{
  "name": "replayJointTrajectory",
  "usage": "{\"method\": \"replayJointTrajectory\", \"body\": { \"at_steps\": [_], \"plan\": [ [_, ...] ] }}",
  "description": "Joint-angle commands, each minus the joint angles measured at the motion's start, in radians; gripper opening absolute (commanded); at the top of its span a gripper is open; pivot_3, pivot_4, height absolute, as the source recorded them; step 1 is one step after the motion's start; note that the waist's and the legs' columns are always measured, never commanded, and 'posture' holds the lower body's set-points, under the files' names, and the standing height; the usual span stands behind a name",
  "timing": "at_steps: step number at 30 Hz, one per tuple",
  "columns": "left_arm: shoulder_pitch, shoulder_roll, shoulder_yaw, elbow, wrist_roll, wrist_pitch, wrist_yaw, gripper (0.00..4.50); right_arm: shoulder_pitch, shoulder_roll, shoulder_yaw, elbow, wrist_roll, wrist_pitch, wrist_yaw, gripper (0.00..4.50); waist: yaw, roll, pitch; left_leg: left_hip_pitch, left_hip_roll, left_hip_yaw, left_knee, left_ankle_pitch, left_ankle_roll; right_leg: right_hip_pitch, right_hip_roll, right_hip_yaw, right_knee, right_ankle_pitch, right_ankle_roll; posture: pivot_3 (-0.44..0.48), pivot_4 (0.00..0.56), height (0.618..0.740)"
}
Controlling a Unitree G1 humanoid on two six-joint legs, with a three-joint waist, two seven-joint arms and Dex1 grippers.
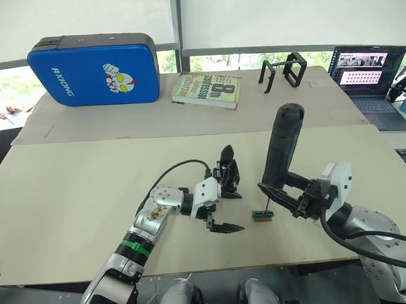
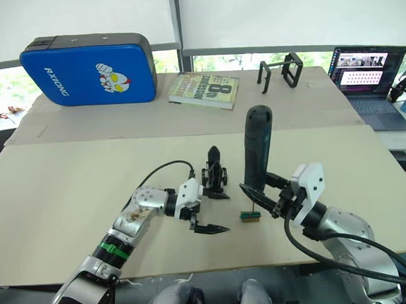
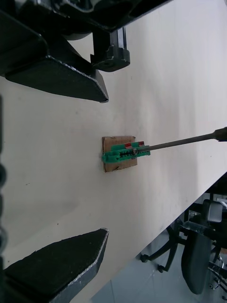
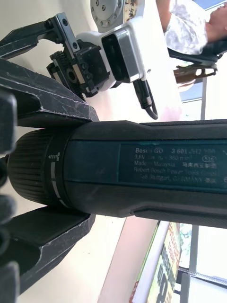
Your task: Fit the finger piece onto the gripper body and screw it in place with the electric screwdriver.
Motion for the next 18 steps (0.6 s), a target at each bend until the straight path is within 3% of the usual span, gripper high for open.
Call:
{"method": "replayJointTrajectory", "body": {
  "at_steps": [1,18],
  "plan": [
    [-0.018,-0.010,0.003,-0.009,-0.006,-0.029,-0.001,4.50,-0.027,-0.012,-0.025,-0.075,0.029,-0.004,-0.008,1.90,0.000,0.000,0.000,0.000,0.000,0.000,0.000,0.000,0.000,0.000,0.000,0.000,0.000,0.000,0.000,0.000,0.150,0.740],
    [-0.028,-0.023,-0.002,0.001,-0.004,-0.035,-0.004,4.50,-0.008,-0.020,-0.015,-0.107,-0.019,-0.032,0.015,1.90,0.001,0.000,0.000,0.000,0.000,0.000,0.000,0.000,0.000,0.000,0.000,0.000,0.000,0.000,0.000,0.000,0.150,0.740]
  ]
}}
